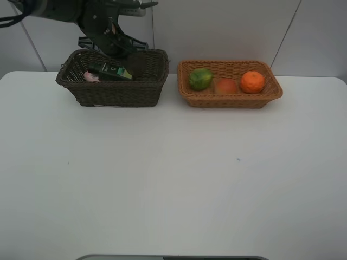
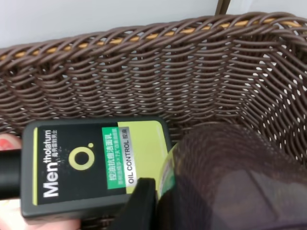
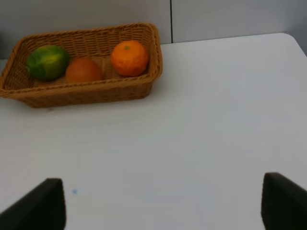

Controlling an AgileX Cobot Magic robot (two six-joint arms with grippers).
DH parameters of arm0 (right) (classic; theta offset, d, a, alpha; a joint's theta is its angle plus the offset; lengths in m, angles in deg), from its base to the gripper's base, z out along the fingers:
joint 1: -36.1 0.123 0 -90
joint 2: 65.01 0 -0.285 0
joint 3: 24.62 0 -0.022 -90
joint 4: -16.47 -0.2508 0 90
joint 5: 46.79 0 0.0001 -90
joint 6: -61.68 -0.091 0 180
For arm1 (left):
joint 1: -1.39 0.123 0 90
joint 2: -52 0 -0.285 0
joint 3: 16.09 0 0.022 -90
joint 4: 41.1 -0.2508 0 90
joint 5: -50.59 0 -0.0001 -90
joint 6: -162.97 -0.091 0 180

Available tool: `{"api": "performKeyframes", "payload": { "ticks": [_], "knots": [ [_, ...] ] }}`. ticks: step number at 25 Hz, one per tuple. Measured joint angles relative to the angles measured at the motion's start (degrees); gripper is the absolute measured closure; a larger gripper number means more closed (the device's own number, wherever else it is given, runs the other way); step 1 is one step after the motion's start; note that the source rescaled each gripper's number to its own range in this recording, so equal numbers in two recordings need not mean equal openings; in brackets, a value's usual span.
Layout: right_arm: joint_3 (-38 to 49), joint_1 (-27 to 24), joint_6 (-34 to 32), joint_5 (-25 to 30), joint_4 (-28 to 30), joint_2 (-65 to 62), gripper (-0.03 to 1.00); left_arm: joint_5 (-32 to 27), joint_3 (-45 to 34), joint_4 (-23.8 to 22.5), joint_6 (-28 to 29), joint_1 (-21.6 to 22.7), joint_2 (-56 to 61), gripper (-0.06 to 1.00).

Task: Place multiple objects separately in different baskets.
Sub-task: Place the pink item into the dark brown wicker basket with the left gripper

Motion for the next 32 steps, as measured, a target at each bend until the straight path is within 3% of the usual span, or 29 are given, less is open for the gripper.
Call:
{"api": "performKeyframes", "payload": {
  "ticks": [13,15,20,22,25,32],
  "knots": [
    [0.0,0.0,0.0,0.0,0.0,0.0,0.26,2.3,0.0,1.6,0.0,0.0,-2.3,0.91],
    [0.0,0.0,0.0,0.0,0.0,0.0,0.26,2.6,0.0,2.1,0.0,0.0,-2.3,0.79],
    [0.0,0.0,0.0,0.0,0.0,0.0,0.26,3.0,0.0,3.7,0.0,0.0,-2.3,0.26],
    [0.0,0.0,0.0,0.0,0.0,0.0,0.26,3.1,0.0,3.8,0.0,0.0,-2.3,0.15],
    [0.0,0.0,0.0,0.0,0.0,0.0,0.26,3.1,0.0,3.8,0.0,0.0,-2.3,0.10],
    [0.0,0.0,0.0,0.0,0.0,0.0,0.26,1.9,0.0,3.9,0.0,0.0,-0.8,0.09]
  ]
}}
